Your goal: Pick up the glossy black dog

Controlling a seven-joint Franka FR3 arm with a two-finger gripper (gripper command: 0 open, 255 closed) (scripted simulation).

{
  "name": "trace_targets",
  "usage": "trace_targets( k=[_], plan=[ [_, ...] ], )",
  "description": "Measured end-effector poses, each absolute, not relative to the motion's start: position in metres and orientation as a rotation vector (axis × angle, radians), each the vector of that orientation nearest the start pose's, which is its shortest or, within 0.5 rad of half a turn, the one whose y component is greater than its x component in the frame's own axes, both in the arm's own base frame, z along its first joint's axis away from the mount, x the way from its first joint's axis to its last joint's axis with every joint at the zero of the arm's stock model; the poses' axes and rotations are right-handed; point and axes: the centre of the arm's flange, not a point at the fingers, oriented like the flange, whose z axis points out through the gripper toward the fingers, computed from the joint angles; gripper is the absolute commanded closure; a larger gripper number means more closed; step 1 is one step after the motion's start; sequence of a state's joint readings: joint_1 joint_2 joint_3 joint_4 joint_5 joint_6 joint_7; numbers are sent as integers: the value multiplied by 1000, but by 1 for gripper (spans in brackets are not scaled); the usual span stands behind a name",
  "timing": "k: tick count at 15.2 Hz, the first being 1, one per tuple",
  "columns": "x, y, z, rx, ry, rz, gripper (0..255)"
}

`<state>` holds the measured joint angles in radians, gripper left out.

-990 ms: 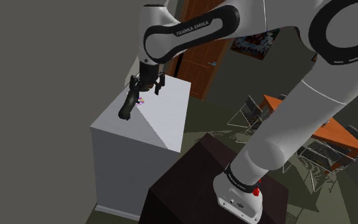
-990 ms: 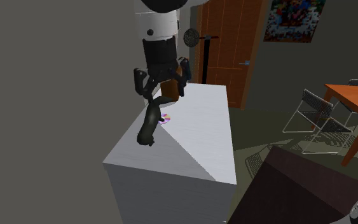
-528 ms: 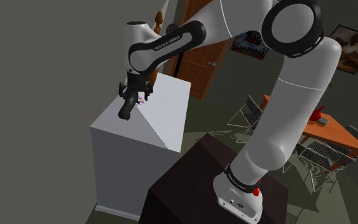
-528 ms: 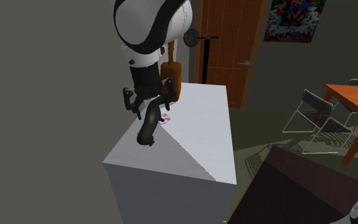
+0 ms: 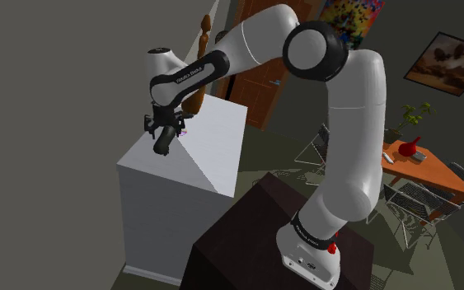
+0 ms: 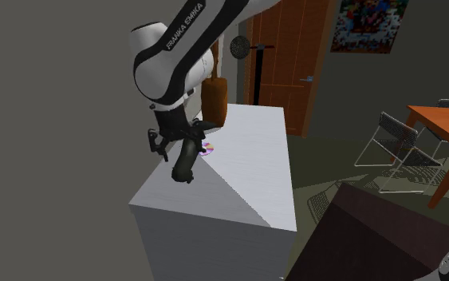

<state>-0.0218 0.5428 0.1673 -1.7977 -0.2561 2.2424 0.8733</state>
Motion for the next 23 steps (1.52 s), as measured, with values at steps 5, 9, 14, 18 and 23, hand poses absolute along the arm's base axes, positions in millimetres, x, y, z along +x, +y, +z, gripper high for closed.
trace_targets(
  k=[5, 9, 14, 18, 23],
  plan=[
    [681, 68, 193, -3106, 1088, 40, 0],
    [696, 62, 161, -3092, 1145, 42, 0],
    [698, 61, 136, -3091, 1150, 41, 0],
    [697, 62, 132, -3091, 1149, 42, 255],
    [697, 62, 132, -3091, 1149, 42, 255]
  ],
)
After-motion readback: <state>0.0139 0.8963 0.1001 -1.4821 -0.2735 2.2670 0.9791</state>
